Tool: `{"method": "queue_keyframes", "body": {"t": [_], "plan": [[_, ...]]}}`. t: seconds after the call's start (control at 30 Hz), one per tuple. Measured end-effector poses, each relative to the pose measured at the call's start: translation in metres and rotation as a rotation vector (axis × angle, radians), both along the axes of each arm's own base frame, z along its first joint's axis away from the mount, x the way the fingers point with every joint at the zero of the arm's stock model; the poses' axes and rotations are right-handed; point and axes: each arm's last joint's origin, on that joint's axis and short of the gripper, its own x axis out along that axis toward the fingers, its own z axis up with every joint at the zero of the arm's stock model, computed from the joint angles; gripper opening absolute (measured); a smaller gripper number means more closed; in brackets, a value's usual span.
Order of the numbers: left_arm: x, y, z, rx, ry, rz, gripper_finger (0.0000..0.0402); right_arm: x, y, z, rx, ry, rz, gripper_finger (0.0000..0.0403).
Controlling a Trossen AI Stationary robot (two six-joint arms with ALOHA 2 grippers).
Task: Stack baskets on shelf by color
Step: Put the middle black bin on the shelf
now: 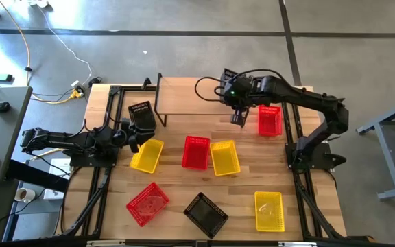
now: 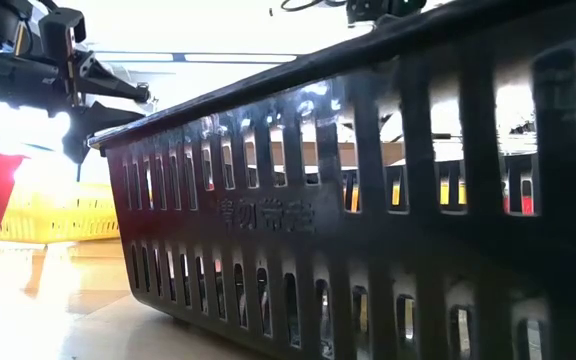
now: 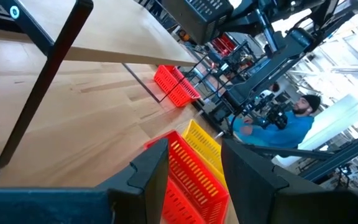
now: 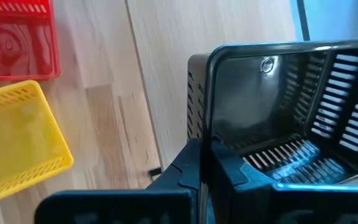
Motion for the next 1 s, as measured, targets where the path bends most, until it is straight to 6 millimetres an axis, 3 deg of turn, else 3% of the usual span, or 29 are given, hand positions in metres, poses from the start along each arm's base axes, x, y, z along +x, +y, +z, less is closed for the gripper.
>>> {"method": "queue_keyframes", "body": {"t": [0.57,1.0], "plan": [[0.000,0.000,-0.001,-0.001,0.011,0.000,0.0137,0.019,-0.005,-0.034,0.030,0.176,0.013,0.0000],[0.000,0.000,-0.001,-0.002,0.011,-0.009,0.0137,0.020,-0.007,-0.035,-0.001,0.193,0.008,0.0005]]}}
